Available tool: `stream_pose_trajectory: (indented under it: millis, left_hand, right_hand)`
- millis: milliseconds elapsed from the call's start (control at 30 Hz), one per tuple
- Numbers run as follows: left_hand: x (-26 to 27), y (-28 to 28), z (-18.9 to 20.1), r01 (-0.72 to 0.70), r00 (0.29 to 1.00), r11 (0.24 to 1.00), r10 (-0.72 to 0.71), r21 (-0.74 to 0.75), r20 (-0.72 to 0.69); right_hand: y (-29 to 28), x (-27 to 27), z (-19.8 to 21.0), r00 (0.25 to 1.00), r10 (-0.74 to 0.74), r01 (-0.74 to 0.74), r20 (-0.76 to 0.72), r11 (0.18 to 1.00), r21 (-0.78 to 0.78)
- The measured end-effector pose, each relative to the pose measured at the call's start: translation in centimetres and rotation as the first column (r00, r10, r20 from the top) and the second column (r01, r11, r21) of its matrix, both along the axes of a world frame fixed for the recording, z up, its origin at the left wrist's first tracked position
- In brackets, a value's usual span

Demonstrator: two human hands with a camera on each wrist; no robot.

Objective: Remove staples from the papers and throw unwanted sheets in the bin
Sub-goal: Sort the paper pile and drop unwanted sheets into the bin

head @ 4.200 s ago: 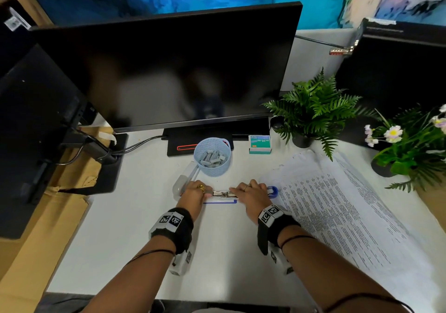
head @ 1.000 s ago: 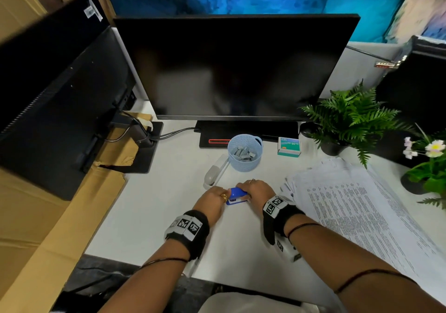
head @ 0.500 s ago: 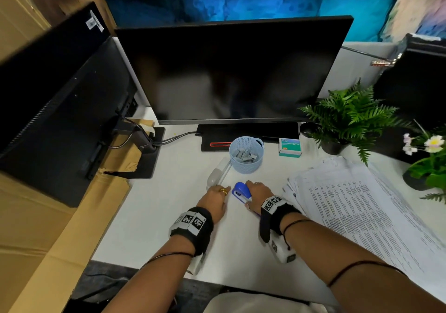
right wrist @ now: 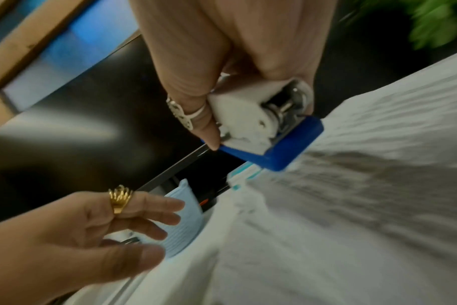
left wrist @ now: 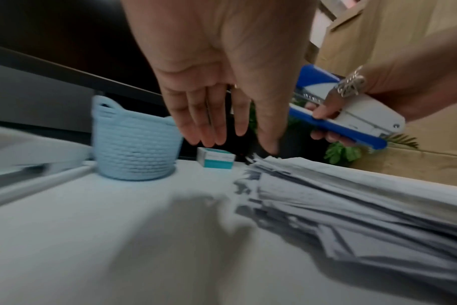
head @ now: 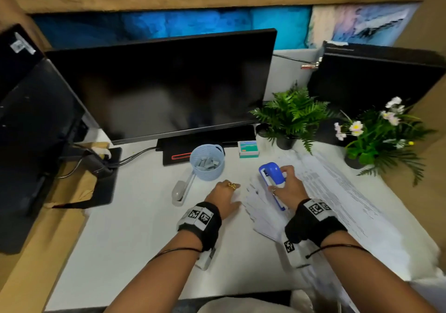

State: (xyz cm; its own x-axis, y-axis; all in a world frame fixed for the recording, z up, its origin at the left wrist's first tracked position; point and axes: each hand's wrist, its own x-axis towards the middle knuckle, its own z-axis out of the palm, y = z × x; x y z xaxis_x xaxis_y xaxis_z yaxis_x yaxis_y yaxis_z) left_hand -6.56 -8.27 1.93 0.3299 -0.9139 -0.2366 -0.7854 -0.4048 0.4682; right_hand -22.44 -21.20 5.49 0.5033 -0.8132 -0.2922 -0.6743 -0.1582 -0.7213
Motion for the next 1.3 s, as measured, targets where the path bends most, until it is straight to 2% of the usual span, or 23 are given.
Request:
stream_pose_trajectory:
  millis: [100,200,333,400,567,667,733,800,933,1033,1100,1200,1300]
  left_hand:
    - [-2.6,-3.9,0.4,0.087,0.995,0.984,-0.080,0.154,-0.052]
    - [-4.2,-7.4,0.4,-0.020,0.999,0.989,0.027,0.145,-0.043]
    - [-4.8,-9.6,-0.5,-0.150,0.983,0.974,0.164,0.168,-0.075]
    - [-4.5,-10.1,-1.1,-0.188,0.979,0.973,0.197,0.133,-0.058]
    - [-4.3,-10.0,-1.0,-0.304,0.941,0.952,0.294,-0.041,-0.166]
    - [-4.5,-8.4,-0.3,-0.337,0.930,0.919,0.292,-0.202,-0.225]
    - [-4.6,-7.0,0.5,-0.310,0.938,0.891,0.232,-0.331,-0.256]
    - [-4.4,-5.3,1.2,-0.273,0.949,0.869,0.174,-0.414,-0.262]
    - [-4.4,-1.8,1.2,-0.301,0.949,0.779,0.190,-0.550,-0.251]
    - [-4.8,1.3,1.6,-0.297,0.955,0.720,0.206,-0.628,-0.215]
    - [-5.3,3.5,1.9,-0.270,0.963,0.715,0.197,-0.644,-0.185]
    - [-6.8,6.8,2.1,-0.273,0.962,0.678,0.192,-0.682,-0.194]
    - [-8.7,9.4,1.6,-0.286,0.957,0.656,0.157,-0.698,-0.244]
  right_hand:
    - [-1.6,-4.3,-0.6,0.984,-0.162,0.166,-0.079,0.985,0.050]
    - [-1.8,-8.4,-2.0,0.955,-0.240,0.255,-0.175,0.965,0.068]
    - [-0.6,-10.4,-4.1,0.954,-0.221,0.232,-0.203,0.972,0.029]
    - [-0.5,-10.0,-4.7,0.959,-0.209,0.214,-0.193,0.977,0.006]
    - [0.4,-9.7,-5.1,0.964,-0.237,0.239,-0.118,0.971,0.000]
    - [1.1,-9.5,-4.4,0.957,-0.290,0.289,0.009,0.957,0.036]
    - [1.1,-9.3,-4.0,0.947,-0.300,0.292,0.114,0.953,0.084]
    - [1.2,-8.9,-3.6,0.928,-0.299,0.272,0.221,0.951,0.146]
    - [2.8,-9.5,-3.8,0.857,-0.286,0.140,0.429,0.930,0.340]
    - [5.3,-10.7,-3.3,0.847,-0.142,0.030,0.512,0.975,0.221]
    - [7.2,-11.9,-2.7,0.835,-0.105,0.066,0.539,0.994,0.091]
    - [10.1,-14.2,-2.0,0.747,-0.187,0.207,0.638,0.977,0.044]
    - [12.5,-15.9,-2.0,0.554,-0.319,0.263,0.769,0.944,0.202]
